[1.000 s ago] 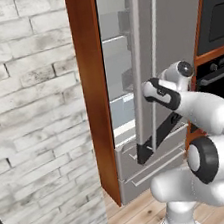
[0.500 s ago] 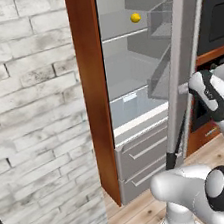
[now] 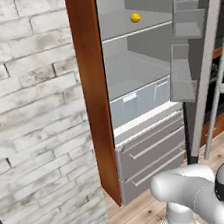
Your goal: Retrieve a lemon from the fridge and place it on the cutting board with the fish.
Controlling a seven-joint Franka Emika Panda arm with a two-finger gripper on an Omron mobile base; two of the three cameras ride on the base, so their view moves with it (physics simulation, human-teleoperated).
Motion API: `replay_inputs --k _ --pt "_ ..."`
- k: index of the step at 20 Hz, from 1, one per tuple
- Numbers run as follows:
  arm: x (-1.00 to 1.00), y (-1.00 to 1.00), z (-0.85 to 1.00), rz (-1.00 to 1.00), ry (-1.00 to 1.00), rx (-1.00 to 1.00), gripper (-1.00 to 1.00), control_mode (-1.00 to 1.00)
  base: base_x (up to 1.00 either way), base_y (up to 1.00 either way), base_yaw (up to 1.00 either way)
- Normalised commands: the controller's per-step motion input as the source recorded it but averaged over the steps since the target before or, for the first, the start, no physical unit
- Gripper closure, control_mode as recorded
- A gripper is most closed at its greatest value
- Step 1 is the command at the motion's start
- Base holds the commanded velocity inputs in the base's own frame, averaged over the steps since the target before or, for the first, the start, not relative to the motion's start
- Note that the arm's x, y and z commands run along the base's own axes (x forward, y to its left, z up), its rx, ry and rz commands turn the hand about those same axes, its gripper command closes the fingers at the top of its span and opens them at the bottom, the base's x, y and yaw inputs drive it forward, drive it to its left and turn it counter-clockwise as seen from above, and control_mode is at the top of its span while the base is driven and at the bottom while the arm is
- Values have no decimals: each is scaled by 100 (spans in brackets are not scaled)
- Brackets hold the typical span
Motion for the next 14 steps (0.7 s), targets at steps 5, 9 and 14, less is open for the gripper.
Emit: replay_inputs --k 5,9,14 --pt "-41 -38 7 0 0 0 -100 -100 0 0 0" --pt "-41 0 8 -5 -1 0 -100 -100 0 0 0" --pt "-48 1 26 -7 -4 -6 -100 -100 0 0 0"
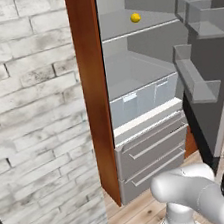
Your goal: Retrieve a lemon from the fridge and place it on the cutting board with the fish.
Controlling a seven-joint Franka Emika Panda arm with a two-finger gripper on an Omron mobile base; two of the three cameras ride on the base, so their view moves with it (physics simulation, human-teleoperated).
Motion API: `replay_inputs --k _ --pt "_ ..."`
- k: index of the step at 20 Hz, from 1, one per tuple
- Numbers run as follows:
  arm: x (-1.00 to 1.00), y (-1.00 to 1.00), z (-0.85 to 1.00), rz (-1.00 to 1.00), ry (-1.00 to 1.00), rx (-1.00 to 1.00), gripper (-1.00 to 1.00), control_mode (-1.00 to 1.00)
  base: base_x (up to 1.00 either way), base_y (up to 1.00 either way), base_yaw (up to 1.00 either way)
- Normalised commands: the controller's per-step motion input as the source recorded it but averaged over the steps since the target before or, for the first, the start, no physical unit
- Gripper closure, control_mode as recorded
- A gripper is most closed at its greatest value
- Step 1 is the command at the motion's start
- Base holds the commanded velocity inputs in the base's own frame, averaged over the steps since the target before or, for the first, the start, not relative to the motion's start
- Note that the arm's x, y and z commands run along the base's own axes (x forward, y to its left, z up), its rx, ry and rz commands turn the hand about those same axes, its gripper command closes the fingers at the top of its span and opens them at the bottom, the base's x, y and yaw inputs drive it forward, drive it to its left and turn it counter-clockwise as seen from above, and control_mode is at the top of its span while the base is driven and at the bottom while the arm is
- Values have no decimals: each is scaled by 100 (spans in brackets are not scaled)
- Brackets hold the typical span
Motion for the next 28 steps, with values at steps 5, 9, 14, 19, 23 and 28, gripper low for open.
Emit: replay_inputs --k 5,9,14,19,23,28 --pt "-74 26 18 -9 -5 -24 -100 -100 0 0 0" --pt "-44 76 1 -6 -3 -67 -100 -100 0 0 0" --pt "-1 99 0 -4 23 -67 -100 -100 0 0 0" --pt "37 48 0 0 47 -41 -100 -100 0 0 0" --pt "43 12 -31 -3 11 -21 -100 -100 0 0 0" --pt "72 -8 -41 -6 1 -15 -100 -100 0 0 0"
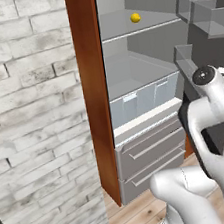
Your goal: Retrieve a lemon from the fridge and place it on the cutting board with the fish.
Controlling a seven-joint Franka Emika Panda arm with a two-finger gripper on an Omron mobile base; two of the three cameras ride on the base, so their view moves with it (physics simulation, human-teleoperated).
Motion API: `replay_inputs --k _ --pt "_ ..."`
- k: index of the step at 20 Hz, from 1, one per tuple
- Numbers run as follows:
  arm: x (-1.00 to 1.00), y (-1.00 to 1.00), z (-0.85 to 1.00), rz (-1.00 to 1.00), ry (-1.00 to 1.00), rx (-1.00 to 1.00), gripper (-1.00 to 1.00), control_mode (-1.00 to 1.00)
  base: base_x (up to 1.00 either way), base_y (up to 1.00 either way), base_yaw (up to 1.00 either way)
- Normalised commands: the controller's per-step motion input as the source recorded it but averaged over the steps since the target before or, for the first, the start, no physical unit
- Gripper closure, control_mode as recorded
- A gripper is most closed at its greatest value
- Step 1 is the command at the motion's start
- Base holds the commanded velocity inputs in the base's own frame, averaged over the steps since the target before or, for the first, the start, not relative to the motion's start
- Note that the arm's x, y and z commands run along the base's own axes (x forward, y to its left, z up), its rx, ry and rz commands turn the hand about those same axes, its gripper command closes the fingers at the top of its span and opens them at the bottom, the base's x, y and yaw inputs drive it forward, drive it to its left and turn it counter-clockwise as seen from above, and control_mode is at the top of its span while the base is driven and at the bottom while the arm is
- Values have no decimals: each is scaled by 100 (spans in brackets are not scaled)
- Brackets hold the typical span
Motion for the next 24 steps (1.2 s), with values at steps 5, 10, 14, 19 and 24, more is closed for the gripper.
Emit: replay_inputs --k 5,10,14,19,24 --pt "54 -31 -11 -3 4 -4 -100 -100 0 0 0" --pt "9 -37 0 0 2 0 -100 -100 0 0 0" --pt "0 -62 0 0 0 0 -100 -100 0 0 0" --pt "0 -49 0 0 -4 1 -100 -100 0 0 0" --pt "13 -62 0 0 -4 5 -100 -100 0 0 0"
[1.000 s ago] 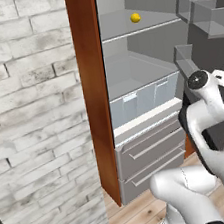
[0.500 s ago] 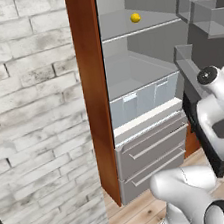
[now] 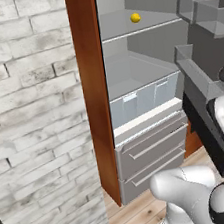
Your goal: Retrieve a lemon from the fridge and place it on the cutting board with the fish.
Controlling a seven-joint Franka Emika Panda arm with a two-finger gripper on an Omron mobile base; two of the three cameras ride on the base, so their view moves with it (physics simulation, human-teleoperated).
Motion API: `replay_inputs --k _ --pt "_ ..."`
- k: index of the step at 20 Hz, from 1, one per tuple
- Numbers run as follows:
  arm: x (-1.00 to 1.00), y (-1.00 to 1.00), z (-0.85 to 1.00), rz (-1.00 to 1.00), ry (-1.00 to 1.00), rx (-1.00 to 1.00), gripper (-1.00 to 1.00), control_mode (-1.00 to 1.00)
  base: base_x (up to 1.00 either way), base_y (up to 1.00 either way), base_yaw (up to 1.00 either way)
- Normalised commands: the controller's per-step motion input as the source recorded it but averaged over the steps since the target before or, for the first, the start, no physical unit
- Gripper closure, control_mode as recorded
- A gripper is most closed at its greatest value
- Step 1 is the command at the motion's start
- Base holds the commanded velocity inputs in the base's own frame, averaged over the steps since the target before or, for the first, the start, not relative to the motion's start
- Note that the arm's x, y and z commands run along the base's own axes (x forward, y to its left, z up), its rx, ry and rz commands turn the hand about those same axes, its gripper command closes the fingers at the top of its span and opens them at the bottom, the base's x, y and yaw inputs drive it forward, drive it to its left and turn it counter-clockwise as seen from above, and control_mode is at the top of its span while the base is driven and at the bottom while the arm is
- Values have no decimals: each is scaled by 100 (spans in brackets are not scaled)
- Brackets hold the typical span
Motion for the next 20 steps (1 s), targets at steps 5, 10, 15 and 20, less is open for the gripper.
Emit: replay_inputs --k 5,10,15,20 --pt "-6 -60 0 5 -13 7 -100 -100 0 0 0" --pt "37 -100 0 10 -19 20 -100 -100 0 0 0" --pt "58 -100 3 4 -15 25 -100 -100 0 0 0" --pt "-24 -41 46 -1 -15 17 -100 -100 0 0 0"
